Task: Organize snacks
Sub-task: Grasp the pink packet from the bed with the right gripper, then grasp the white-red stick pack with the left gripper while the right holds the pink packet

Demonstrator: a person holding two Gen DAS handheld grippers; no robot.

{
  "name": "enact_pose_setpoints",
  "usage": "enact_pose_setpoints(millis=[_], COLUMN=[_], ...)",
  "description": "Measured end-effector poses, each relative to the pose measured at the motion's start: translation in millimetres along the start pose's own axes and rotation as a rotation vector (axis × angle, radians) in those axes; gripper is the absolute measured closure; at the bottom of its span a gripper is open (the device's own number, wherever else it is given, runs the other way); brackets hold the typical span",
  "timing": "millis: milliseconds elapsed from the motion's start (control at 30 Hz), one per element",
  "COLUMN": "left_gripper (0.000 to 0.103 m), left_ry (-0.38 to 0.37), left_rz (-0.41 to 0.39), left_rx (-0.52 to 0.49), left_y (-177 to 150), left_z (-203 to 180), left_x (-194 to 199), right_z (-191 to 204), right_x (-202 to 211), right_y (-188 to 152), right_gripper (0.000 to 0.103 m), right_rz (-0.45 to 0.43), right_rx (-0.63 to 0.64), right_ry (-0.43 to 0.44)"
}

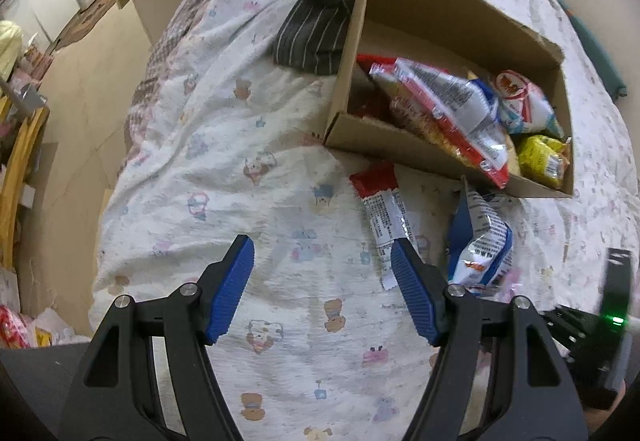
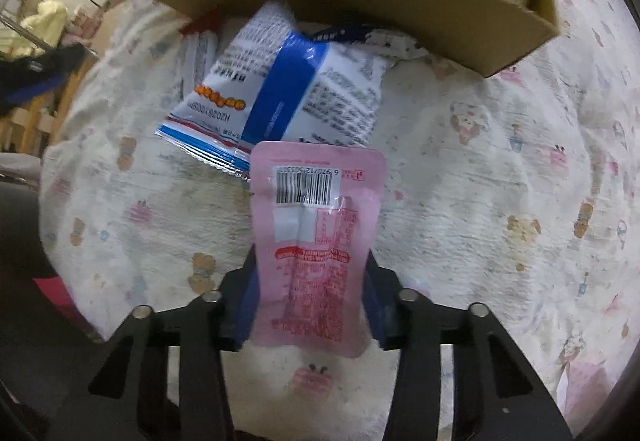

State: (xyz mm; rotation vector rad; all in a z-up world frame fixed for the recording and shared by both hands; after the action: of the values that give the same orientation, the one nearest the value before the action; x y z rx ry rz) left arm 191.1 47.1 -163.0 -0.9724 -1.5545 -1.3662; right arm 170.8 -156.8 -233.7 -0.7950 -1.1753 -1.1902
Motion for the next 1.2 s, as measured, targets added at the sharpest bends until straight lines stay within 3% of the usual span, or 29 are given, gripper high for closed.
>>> enact_pose_setpoints(millis=[133, 200, 400, 667, 833, 900, 967, 1200], left_gripper=[0.035, 0.035, 0.035, 0.036, 0.051, 0.067, 0.075, 0.076], left_ry=[-0.007, -0.022, -0.055, -0.007, 0.044, 0.054, 0.064, 0.101], left_rz=[0.03, 0.047, 0.085, 0.127, 0.155, 0.157, 0.161, 0.149], left_rx=[0.04, 0.06, 0.081, 0.052, 0.006, 0.009, 0.02, 0.029], left_y=[-3, -3, 1, 3, -5, -4, -6, -16], left_z=[-7, -13, -37, -48, -47, -45, -39, -17], left_x=[-17, -27, -58, -86, -96, -95, -93, -79], right_z=[-10, -12, -24, -46, -45, -43, -45, -42], right_x=[21, 28, 47, 59, 63, 62, 63, 64], right_y=[1, 2, 9, 13, 19, 17, 16, 19], right_gripper=[0.062, 0.07, 0.07, 0.07, 0.07, 0.07, 0.07, 0.07], right_rz=[-0.056, -0.076, -0.121, -0.149, -0.164, -0.166, -0.166, -0.171], right_rx=[-0.033, -0.035, -0.081, -0.118, -0.12, -0.116, -0.116, -0.121], right_ry=[0.054, 0.069, 0.101, 0.112, 0.117, 0.118, 0.117, 0.131])
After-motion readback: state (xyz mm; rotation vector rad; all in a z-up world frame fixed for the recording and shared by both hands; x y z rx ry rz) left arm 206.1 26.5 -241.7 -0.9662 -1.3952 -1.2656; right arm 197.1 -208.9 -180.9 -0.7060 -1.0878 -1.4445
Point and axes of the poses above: each gripper's, at about its wrist camera, not at the fingertips, and x roughly against the way its jaws point, z to its left, y to its top, the point moved 10 cm from there along -x, roughly the way its jaws point, and after that the axes turned 9 degrees about -x, right-handed, at the moved point
